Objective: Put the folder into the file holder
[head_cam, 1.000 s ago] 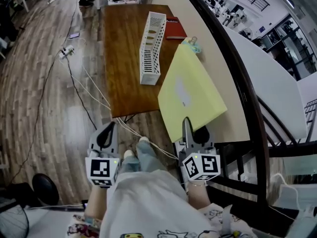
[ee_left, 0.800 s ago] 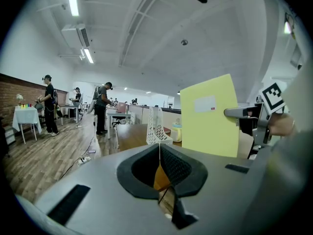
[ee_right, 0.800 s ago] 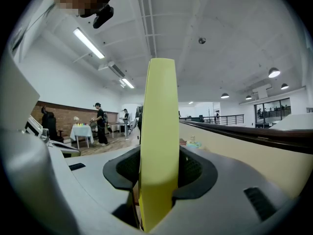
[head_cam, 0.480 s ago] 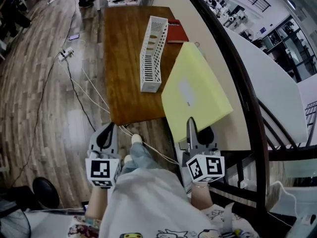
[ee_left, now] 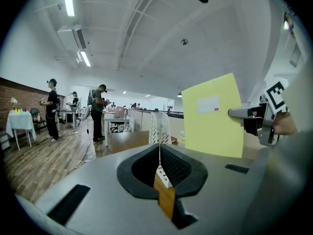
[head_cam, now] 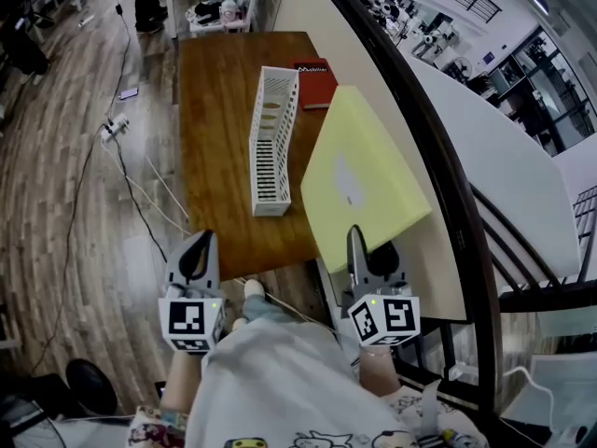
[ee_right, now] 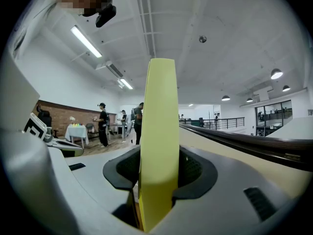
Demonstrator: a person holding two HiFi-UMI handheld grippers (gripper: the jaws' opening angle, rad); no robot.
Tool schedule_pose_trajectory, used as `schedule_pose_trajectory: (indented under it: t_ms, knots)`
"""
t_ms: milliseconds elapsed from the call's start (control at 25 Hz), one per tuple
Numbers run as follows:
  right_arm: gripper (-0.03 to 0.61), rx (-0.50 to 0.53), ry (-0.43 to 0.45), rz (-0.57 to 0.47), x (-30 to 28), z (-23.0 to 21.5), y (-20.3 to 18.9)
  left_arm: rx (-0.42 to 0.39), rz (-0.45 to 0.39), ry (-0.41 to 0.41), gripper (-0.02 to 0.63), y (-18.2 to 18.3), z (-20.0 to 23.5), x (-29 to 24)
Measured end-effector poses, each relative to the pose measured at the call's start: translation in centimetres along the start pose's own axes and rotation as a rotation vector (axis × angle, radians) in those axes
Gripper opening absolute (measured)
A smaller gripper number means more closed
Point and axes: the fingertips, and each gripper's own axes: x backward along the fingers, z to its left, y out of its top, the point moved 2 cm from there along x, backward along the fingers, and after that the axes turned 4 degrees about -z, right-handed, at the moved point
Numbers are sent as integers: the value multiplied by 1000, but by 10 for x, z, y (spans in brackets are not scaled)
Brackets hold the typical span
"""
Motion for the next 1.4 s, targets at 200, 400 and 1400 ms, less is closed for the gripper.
schedule_pose_trajectory:
  t_ms: [200,400,1400]
  knots:
    - [172,-7,33,-18,-34,-9,5,-7,-15,23,5,13,6,-30]
    - [172,-5,56,-33,-47,-9,9,-4,-18,35,5,14,6,-38]
    - [172,-38,54,-97,-32,37,39,-9,-2,-68,5,12,7,-23]
